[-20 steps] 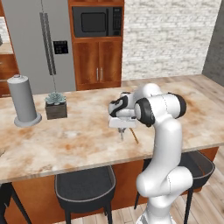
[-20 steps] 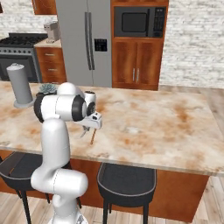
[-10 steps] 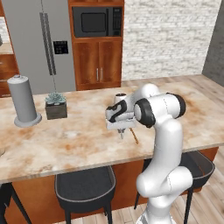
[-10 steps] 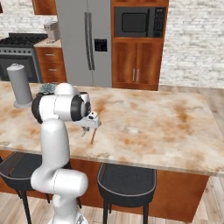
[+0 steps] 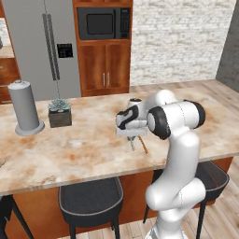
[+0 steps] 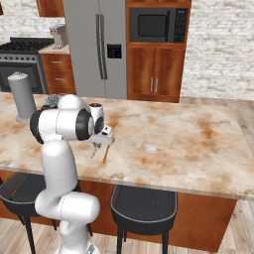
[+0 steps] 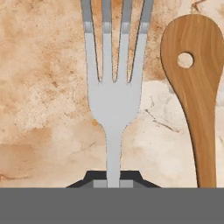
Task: Pick up the metallic utensils from the counter and place them in the open drawer. Make sure not to pick up any wooden utensils.
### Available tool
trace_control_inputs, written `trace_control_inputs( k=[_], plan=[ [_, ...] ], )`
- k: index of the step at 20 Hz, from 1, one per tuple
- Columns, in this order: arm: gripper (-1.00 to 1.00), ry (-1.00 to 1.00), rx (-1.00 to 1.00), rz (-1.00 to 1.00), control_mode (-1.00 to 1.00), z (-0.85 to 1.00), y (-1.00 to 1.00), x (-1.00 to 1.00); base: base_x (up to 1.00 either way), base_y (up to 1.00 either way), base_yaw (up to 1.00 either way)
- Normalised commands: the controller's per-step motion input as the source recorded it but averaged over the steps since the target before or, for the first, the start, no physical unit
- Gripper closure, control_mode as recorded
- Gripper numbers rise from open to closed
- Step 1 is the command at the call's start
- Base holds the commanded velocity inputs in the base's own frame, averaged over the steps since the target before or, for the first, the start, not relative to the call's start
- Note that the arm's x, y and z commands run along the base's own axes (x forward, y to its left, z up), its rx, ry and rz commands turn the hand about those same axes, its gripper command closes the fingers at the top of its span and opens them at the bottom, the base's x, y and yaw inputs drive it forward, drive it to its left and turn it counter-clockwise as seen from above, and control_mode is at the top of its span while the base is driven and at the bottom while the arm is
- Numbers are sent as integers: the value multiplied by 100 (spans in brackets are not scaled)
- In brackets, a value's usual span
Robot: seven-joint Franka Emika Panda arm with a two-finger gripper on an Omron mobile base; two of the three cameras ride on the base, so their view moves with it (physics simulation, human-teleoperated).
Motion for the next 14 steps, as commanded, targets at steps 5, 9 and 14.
trace_control_inputs(
  k=[5, 9, 14],
  plan=[
    [100, 1, 18, 10, -100, 85, -1, -12, 0, 0, 0],
    [100, 3, 6, 6, -100, 93, 0, 0, 0, 0, 0],
    [100, -4, 0, 3, -100, 56, 0, -26, 0, 0, 0]
  ],
)
